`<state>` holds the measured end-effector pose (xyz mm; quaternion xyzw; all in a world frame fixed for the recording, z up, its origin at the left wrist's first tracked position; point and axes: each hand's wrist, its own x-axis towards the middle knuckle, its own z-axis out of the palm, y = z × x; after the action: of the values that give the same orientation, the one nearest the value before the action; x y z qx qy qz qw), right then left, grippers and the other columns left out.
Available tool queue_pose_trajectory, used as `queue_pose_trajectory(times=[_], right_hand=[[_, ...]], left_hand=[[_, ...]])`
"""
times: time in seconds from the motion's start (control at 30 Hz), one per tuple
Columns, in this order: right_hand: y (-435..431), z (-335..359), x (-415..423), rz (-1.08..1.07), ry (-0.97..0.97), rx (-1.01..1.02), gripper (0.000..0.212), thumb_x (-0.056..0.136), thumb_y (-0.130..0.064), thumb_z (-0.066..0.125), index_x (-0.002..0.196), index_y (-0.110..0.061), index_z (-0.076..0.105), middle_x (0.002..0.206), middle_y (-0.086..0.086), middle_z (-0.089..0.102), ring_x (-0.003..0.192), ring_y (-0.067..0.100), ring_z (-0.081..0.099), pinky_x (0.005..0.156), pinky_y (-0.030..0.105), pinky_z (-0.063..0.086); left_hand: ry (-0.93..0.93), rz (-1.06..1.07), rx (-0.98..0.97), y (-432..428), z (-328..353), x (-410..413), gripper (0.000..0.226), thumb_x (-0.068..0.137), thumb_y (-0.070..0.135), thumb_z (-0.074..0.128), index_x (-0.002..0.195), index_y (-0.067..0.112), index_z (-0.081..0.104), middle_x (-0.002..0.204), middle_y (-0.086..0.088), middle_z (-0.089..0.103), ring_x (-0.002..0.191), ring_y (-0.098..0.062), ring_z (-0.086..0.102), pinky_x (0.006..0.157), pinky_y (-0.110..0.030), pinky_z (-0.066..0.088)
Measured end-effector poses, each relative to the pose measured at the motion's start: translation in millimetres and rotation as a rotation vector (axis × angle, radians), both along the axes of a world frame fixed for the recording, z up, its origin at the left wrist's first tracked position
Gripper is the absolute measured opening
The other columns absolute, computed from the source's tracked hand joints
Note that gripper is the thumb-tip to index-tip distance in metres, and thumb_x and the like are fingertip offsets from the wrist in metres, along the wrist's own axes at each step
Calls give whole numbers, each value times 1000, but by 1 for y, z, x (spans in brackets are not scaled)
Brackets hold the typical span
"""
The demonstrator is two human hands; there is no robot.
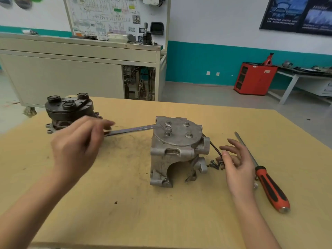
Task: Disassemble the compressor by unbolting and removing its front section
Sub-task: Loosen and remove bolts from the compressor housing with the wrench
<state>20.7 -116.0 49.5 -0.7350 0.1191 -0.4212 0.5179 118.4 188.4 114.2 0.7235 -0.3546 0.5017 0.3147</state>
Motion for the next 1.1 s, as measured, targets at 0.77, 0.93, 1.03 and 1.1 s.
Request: queue_pose_trajectory(times=[0.77, 0.93, 1.03, 1.1], right_hand=[[-9, -1, 3, -54, 10, 107, 31, 90, -7, 55, 108, -33, 54, 94, -13, 65, 74, -4, 62, 59, 4, 43], [-18, -4, 0, -80, 22, 134, 29, 92, -7, 53, 110, -30, 54, 96, -7, 65, 66, 1, 64, 56, 9, 47], [-22, -4, 1, -84, 28, 154, 28, 93, -6, 51, 113, -26, 54, 97, -2, 65, 63, 1, 63, 58, 15, 51], [-22, -5, 1, -85, 37, 139, 29, 93, -6, 52, 113, -26, 54, 97, -4, 65, 64, 1, 63, 61, 18, 52]], left_hand=[[671, -313, 941, -273, 86, 27, 48, 101, 41, 43, 60, 21, 58, 53, 12, 59, 51, 1, 52, 57, -20, 40], [985, -248, 713, -247, 83, 92, 38, 101, 33, 46, 70, 16, 61, 66, 6, 63, 54, -5, 48, 52, -23, 36], [1077, -125, 436, -214, 71, 123, 33, 100, 22, 46, 72, 12, 60, 69, 0, 63, 51, -6, 48, 42, -16, 36], [1077, -29, 292, -186, 63, 137, 29, 99, 20, 45, 79, 7, 62, 78, -7, 65, 60, -12, 54, 53, -20, 45]])
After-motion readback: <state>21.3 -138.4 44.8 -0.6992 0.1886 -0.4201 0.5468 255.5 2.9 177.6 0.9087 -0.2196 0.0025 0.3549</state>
